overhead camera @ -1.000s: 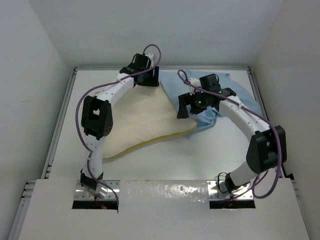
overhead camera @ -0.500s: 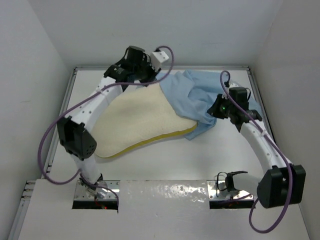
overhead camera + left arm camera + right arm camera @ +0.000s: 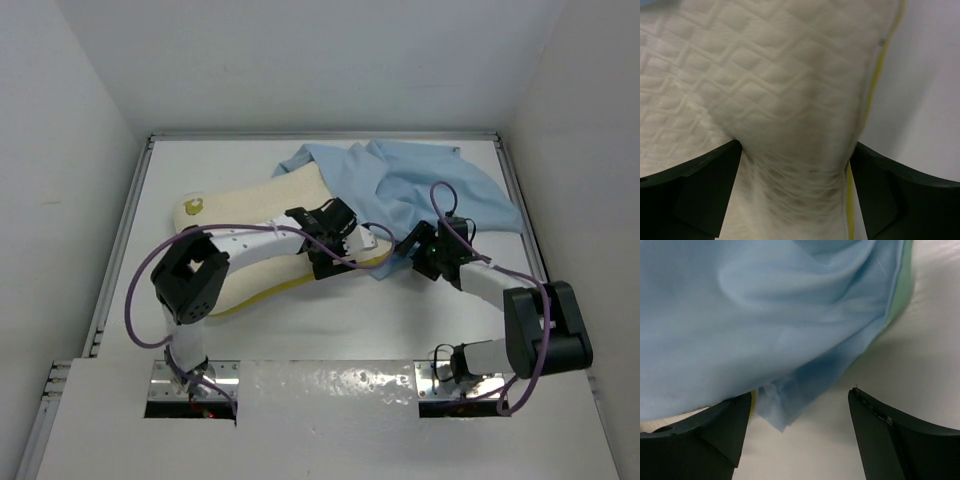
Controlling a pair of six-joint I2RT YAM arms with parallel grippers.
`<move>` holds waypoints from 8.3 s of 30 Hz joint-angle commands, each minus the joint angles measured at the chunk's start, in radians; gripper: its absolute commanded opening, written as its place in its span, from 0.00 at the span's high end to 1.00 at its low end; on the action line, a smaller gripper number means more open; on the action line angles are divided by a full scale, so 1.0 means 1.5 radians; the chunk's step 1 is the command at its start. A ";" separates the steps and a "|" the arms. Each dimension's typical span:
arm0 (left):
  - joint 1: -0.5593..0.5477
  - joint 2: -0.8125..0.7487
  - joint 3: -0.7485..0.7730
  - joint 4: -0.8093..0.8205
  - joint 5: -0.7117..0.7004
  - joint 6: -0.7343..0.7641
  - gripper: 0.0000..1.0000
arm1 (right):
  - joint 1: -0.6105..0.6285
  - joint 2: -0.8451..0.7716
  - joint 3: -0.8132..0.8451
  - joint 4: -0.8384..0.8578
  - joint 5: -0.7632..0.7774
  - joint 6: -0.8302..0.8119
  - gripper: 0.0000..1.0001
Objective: Put the pillow into the pillowcase
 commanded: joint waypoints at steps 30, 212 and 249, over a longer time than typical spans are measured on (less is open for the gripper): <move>0.070 0.229 0.258 0.068 -0.082 -0.124 1.00 | 0.146 -0.208 0.054 -0.172 -0.208 -0.194 1.00; 0.544 -0.080 0.096 -0.437 0.696 0.387 1.00 | 0.415 0.821 1.136 0.133 0.550 -0.044 1.00; 0.313 0.400 0.561 0.230 -0.184 -0.108 0.59 | 0.121 0.628 0.831 0.052 -0.148 -0.266 0.08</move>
